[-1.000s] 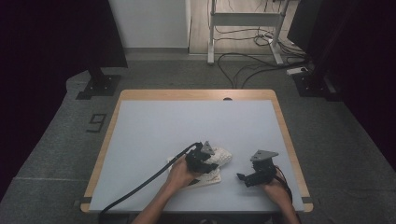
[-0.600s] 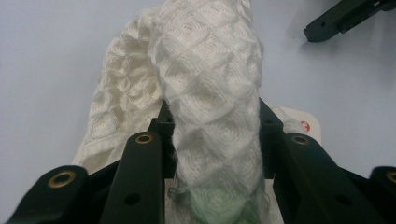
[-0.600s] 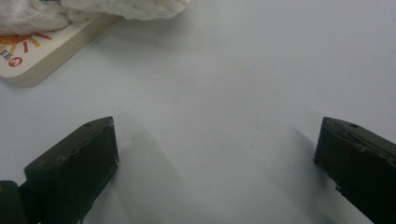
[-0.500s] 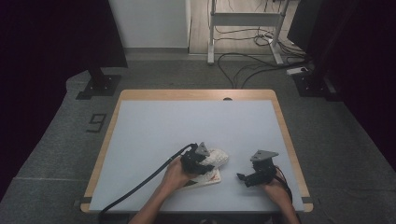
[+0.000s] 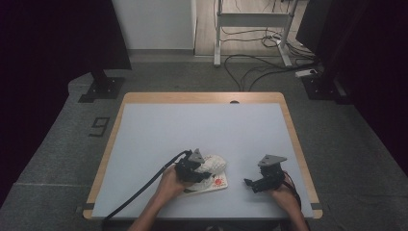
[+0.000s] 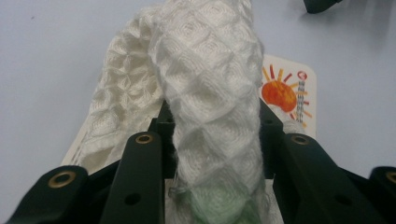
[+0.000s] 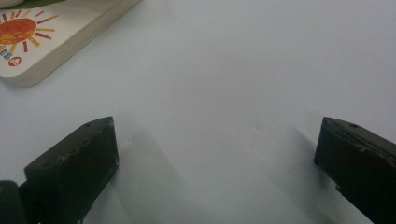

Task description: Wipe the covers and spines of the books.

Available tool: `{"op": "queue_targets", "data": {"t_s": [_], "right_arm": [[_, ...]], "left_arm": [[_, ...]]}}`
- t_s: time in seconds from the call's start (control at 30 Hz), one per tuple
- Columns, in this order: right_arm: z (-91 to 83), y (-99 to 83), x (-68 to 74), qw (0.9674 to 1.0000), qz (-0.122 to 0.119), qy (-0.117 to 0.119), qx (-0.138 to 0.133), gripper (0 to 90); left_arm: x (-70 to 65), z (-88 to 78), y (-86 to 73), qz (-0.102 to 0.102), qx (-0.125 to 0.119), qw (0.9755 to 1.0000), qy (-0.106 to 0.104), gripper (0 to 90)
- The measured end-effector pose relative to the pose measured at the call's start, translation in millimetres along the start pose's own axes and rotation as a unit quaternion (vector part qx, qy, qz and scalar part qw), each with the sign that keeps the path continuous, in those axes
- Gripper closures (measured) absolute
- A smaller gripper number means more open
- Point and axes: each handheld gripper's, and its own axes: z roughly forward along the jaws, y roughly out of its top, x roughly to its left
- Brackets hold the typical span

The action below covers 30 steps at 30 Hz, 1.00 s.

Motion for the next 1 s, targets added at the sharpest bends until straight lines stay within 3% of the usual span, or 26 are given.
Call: {"op": "queue_targets", "data": {"t_s": [1.0], "right_arm": [[0.0,0.0,0.0,1.0,0.0,0.0,0.0,0.0]], "left_arm": [[4.3,-52.2,-54.1,-0.031,0.003,0.9989,0.035,64.0]]}}
